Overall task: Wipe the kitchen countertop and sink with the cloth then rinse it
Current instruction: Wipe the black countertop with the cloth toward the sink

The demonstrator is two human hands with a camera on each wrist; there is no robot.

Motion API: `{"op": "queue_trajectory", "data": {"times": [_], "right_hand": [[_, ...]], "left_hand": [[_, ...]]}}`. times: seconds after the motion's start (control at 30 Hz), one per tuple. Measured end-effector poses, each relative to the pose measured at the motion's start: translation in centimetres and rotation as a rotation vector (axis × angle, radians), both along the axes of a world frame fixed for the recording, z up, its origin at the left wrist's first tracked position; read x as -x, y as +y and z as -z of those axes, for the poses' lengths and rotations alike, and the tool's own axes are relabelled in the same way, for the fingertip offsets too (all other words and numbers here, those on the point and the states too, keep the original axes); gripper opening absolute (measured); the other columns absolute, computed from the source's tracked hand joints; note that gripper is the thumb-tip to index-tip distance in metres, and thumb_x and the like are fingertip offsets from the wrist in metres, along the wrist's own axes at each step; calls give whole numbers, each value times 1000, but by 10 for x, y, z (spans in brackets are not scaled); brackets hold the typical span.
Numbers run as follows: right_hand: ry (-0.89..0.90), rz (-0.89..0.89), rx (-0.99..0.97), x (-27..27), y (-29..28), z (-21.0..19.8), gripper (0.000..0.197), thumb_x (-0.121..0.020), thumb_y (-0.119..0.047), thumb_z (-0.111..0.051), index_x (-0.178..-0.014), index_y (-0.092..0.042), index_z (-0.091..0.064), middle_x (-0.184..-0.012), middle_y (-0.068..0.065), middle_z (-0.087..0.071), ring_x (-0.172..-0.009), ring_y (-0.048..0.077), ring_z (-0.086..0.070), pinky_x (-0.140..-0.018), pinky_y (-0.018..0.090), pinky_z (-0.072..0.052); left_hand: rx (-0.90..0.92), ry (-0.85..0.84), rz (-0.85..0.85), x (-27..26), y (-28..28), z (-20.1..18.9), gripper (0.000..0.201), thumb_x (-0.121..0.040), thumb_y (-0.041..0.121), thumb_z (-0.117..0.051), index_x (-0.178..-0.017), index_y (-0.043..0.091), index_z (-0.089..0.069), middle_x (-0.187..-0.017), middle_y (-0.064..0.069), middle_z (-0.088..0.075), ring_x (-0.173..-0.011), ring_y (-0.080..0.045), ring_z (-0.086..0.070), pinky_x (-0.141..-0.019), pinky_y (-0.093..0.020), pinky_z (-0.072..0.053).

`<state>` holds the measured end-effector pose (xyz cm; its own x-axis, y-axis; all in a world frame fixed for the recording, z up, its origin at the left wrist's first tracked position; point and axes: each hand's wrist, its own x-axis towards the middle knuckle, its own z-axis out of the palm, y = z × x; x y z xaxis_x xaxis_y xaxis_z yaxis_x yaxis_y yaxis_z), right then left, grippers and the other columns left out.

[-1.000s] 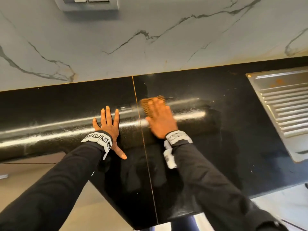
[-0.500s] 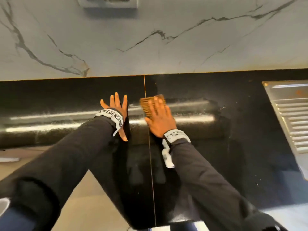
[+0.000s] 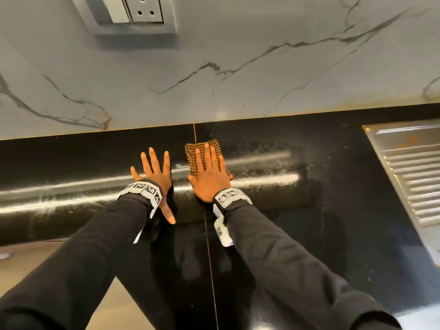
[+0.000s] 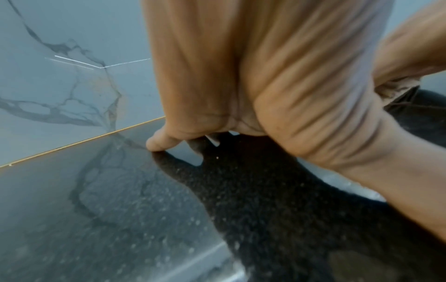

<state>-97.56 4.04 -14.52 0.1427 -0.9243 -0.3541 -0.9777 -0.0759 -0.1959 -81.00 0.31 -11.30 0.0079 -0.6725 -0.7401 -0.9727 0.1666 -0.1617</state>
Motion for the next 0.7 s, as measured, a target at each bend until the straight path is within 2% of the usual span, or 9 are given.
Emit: {"op": "queue_trajectory", "data": {"times": [0.07,0.2,0.27,0.37,0.47,0.57,0.63,0.7], "right_hand": [[43,-11,67,47,0,1,77,-104,-58,-18,-161,-17,13,-166,13,23,-154,31,18,-126,54,2],[125,475,88,178,17,-6,79,-101,-60,-13,-162,-12,3,-169,17,10,-157,34,4,-127,52,-3],[77,569,46,196,17,-10,77,-104,-57,-19,-162,-12,4,-169,17,10,-157,33,6,-126,52,-3],[113,557,70,148,6,-7,80,-102,-60,-14,-161,-12,10,-167,21,14,-156,36,9,-126,55,-2],[104,313,99,62,-8,6,81,-100,-64,-9,-160,-14,13,-164,21,22,-153,38,15,-124,54,7],[-7,125,54,-2,-37,2,80,-102,-61,-15,-160,-15,15,-163,20,25,-153,36,19,-125,54,9],[-8,40,32,-2,-43,1,78,-103,-60,-17,-160,-18,14,-165,16,26,-154,32,21,-126,53,7],[25,22,27,30,-37,-2,75,-104,-61,-15,-161,-21,14,-165,13,26,-154,30,20,-125,52,9]], "left_hand": [[10,-10,-5,3,0,-1,204,-2,69,-92,-134,14,54,-145,-32,51,-141,-55,36,-111,-82,-4],[-7,-16,-10,9,2,1,203,0,69,-92,-127,12,56,-143,-34,52,-141,-57,35,-110,-83,-6],[-6,-31,-22,7,-3,-2,203,1,69,-91,-127,11,56,-142,-35,53,-140,-58,36,-110,-83,-6],[9,-51,-43,7,-4,-2,205,-4,62,-97,-136,13,53,-144,-34,51,-141,-56,35,-112,-80,-5],[26,-71,-52,17,-3,0,199,-19,53,-104,-147,14,43,-150,-33,45,-145,-54,30,-116,-75,-7],[16,-49,-52,14,-3,-6,200,-16,56,-102,-143,14,47,-148,-33,48,-143,-54,33,-114,-77,-4],[-5,-29,-37,7,-2,-10,202,-10,62,-98,-136,14,52,-143,-32,53,-139,-55,39,-112,-81,-1],[-12,-2,-28,2,-1,-8,203,-8,66,-96,-135,14,54,-141,-32,55,-137,-55,42,-110,-83,-1]]}}
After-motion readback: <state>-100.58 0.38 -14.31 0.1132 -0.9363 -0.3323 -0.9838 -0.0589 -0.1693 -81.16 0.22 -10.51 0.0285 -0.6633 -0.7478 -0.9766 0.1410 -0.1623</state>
